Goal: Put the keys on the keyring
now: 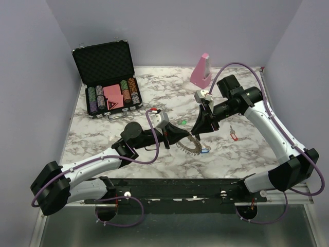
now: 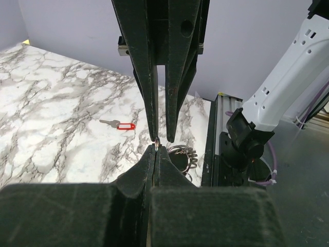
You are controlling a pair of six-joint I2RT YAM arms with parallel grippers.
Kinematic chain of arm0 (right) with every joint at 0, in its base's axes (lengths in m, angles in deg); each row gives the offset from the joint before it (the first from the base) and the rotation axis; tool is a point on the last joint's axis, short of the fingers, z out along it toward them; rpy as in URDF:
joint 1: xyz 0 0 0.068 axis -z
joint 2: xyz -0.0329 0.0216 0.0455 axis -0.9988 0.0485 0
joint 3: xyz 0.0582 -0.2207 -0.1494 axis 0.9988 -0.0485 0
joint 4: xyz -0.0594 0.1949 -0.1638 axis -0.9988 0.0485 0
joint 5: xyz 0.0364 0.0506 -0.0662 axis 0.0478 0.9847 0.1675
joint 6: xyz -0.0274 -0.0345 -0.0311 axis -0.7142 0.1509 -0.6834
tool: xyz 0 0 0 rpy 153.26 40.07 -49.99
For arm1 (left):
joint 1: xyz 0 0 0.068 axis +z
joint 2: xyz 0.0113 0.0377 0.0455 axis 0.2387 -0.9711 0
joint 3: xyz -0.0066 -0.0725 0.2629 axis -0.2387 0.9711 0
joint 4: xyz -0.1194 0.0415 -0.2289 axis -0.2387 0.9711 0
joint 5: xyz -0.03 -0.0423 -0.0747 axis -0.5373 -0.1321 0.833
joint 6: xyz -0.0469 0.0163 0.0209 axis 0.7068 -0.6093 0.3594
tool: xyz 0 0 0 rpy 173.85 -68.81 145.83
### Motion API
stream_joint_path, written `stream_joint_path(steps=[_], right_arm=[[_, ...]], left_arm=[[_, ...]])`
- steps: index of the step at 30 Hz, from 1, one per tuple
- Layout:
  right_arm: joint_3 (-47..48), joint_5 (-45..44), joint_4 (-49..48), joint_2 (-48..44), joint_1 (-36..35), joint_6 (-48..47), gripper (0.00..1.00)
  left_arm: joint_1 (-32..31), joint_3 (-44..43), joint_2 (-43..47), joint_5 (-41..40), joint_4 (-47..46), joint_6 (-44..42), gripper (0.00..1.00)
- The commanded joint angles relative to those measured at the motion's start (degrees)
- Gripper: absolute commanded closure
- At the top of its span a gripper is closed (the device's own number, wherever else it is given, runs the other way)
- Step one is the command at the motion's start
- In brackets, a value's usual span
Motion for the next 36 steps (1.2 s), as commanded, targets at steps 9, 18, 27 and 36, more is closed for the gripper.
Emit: stream_joint_path(steps=[9,18,27,36], right_arm=[[-3.1,2.4,-2.4,-0.2,-0.2,1.6,0.76],[-2.1,3.3,-1.3,0.1,-0.4,0.6,0.78],[-2.0,3.5,-1.7,0.1,-0.4,0.9,0.85],[-1.9,3.1,-2.5,-0.3,-0.4,1.8,0.98]], left_arm=[[-0.2,-1.4,-1.0,0.6,-6.0,2.2,1.0],[-0.3,-1.5,-1.7,0.7,-6.7,2.9,1.0],[-0.5,-1.6,-2.5,0.8,-6.9,3.4,1.0],[-0.6,-1.6,-2.7,0.9,-6.5,3.4,1.0]])
